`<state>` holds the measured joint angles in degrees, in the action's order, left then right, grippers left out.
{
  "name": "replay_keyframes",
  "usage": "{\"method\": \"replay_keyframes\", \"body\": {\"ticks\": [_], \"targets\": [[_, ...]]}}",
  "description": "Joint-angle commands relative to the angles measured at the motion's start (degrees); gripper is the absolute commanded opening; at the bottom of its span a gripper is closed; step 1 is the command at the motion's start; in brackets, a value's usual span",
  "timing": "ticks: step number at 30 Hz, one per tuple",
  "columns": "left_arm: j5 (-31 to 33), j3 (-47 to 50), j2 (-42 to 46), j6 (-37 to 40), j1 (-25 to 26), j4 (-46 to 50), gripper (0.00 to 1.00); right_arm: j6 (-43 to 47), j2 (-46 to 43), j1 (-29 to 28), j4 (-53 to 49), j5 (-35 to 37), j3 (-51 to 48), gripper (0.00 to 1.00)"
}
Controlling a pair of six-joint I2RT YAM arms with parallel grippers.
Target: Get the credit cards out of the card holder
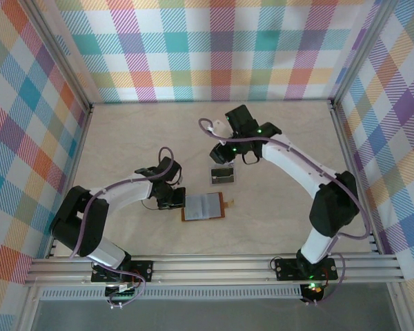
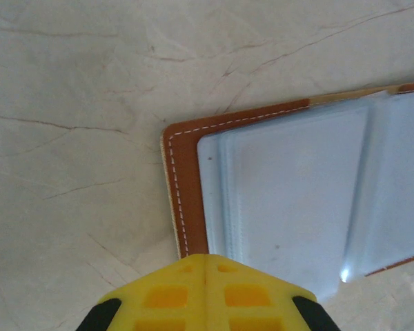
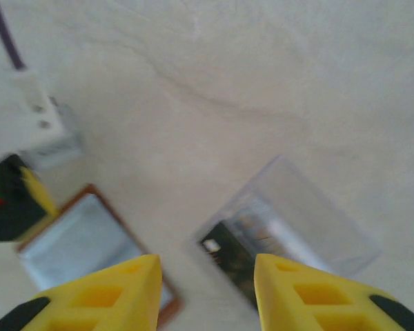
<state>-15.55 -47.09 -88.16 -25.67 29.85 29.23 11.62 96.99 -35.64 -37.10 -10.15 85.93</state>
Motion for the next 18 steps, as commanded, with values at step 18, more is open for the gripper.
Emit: {"method": "replay_keyframes", "body": {"ticks": [18], "targets": [[-1.89,4.48,-1.49,-0.06,-0.31,-3.04,0.05,-56.92,7.07,-10.56,21.38,-23.30,-19.65,0.14]]}}
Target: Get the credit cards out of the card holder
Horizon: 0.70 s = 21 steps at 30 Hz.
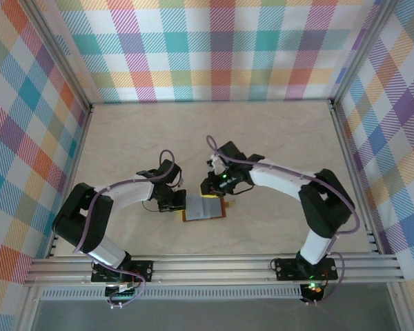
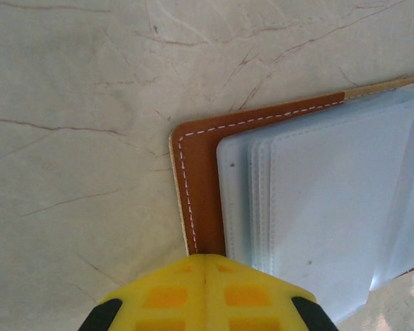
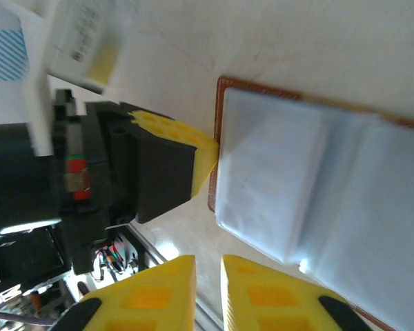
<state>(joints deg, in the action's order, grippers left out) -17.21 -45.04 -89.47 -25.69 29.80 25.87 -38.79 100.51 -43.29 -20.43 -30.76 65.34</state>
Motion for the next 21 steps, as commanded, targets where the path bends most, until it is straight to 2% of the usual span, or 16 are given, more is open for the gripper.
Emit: {"method": "replay_keyframes", "body": {"ticks": [1,5,10,13,15,19,21], "targets": [[-0.34,2.42,-0.23,-0.05,-0.27,0.30,0.05,-7.25,4.90,-3.72,4.65,-2.07,1.61,0.11],[-0.31,1.64,-0.36,0.73,-0.27,1.09,0.05,-9.40,9.77,-5.86,4.63,-0.88,4.88,0.05],[-0.18,1.48,0.14,1.20,-0.27,1.89,0.05,-8.92,13.48,-6.55,1.71,0.97,7.49,0.04],[0.07,1.50,-0.08,1.49,-0.27,1.94,0.05,-6.63,14.38,-6.57,-4.06,5.86,8.52,0.08],[-0.16,1.46,-0.33,1.50,-0.27,1.75,0.05,-5.11,14.87,-6.55,-7.99,8.77,9.17,0.15],[-0.20,1.59,-0.63,1.63,-0.27,1.55,0.05,-3.20,14.64,-6.63,-14.06,14.14,9.93,0.22],[-0.09,1.26,-0.79,1.89,-0.27,1.72,0.05,-2.74,13.89,-6.63,-16.49,16.32,10.38,0.29]]}}
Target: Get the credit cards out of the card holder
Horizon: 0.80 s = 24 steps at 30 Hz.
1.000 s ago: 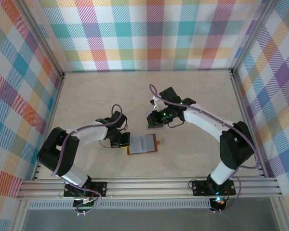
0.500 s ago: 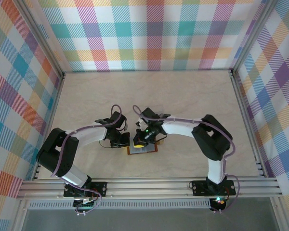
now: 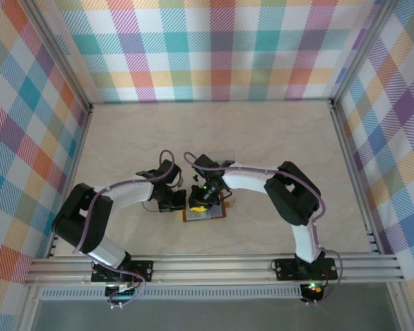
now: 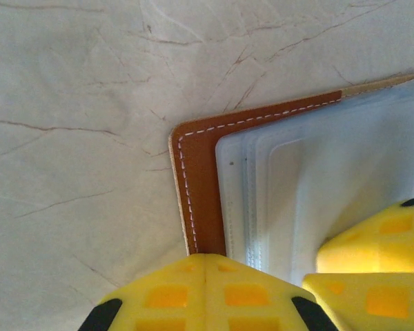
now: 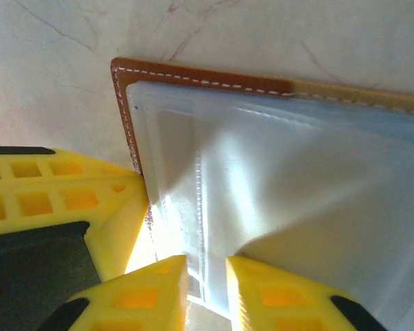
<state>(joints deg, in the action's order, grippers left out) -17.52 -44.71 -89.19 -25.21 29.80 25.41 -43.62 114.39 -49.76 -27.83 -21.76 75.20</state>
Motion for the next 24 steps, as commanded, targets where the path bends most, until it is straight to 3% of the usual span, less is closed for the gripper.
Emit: {"method": "replay_keyframes", "body": {"ticks": [1,12,17,24], "targets": [[0.29,0.66,-1.16,1.51,-0.27,2.43,0.05,2.21,-0.33,-0.30,-9.84,8.03,0.69,0.32],[0.12,0.22,0.38,1.83,-0.27,4.11,0.05,5.43,-0.93,-2.97,-21.65,20.35,7.95,0.48],[0.67,0.18,0.50,2.36,-0.27,4.76,0.05,6.34,-0.54,-3.06,-26.31,25.53,10.01,0.49],[0.73,-0.60,2.02,2.29,-0.27,5.55,0.05,7.58,-1.60,-1.40,-26.03,27.07,7.33,0.47]]}}
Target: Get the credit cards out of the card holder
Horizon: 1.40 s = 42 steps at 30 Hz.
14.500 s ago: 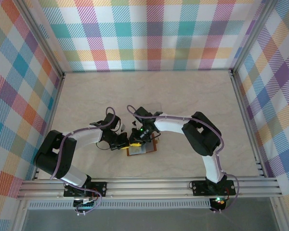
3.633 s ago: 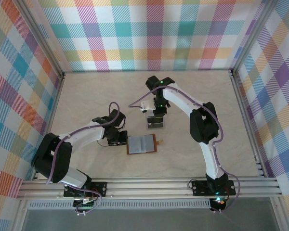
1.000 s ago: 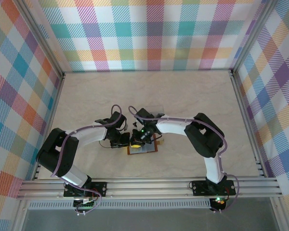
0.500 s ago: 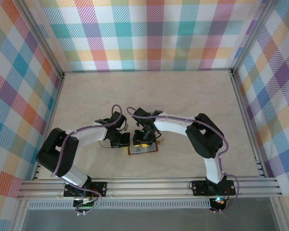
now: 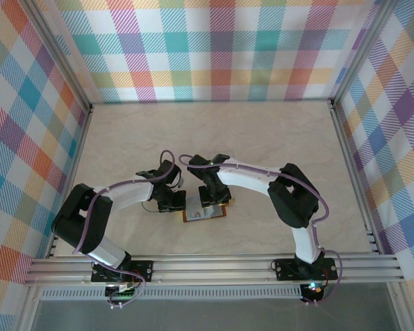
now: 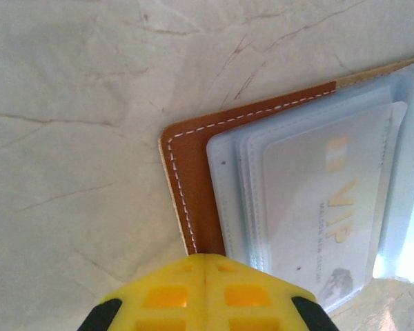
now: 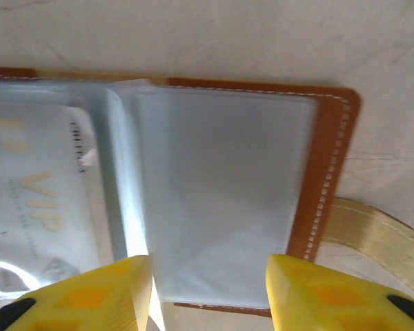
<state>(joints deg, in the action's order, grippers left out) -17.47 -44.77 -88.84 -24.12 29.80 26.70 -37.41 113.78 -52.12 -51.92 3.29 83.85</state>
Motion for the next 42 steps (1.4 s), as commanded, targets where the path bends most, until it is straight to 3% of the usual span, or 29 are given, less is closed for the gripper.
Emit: {"method": "replay_keyframes", "body": {"ticks": [1,8,22,26,33,42], "targets": [[0.77,-1.08,1.84,1.23,-0.27,4.79,0.05,1.50,-1.16,1.49,-0.97,1.47,-2.48,0.47],[2.09,-4.85,3.19,0.14,0.76,6.44,0.06,3.00,-1.98,3.29,2.51,-0.77,-7.35,0.45],[3.14,-7.06,-4.13,-3.46,4.53,2.73,0.06,3.65,-11.00,3.43,4.34,-7.10,-10.96,0.41],[5.20,-8.09,-3.92,-3.38,4.56,3.90,0.05,4.35,-11.68,3.51,7.41,-11.15,-9.77,0.38],[4.82,-9.53,-0.92,-5.06,5.66,4.92,0.06,4.66,-6.64,5.91,16.71,-25.52,-7.82,0.26],[5.08,-6.92,-3.69,-6.77,7.63,2.44,0.06,3.57,-1.12,8.52,22.30,-33.33,-8.52,0.19]]}}
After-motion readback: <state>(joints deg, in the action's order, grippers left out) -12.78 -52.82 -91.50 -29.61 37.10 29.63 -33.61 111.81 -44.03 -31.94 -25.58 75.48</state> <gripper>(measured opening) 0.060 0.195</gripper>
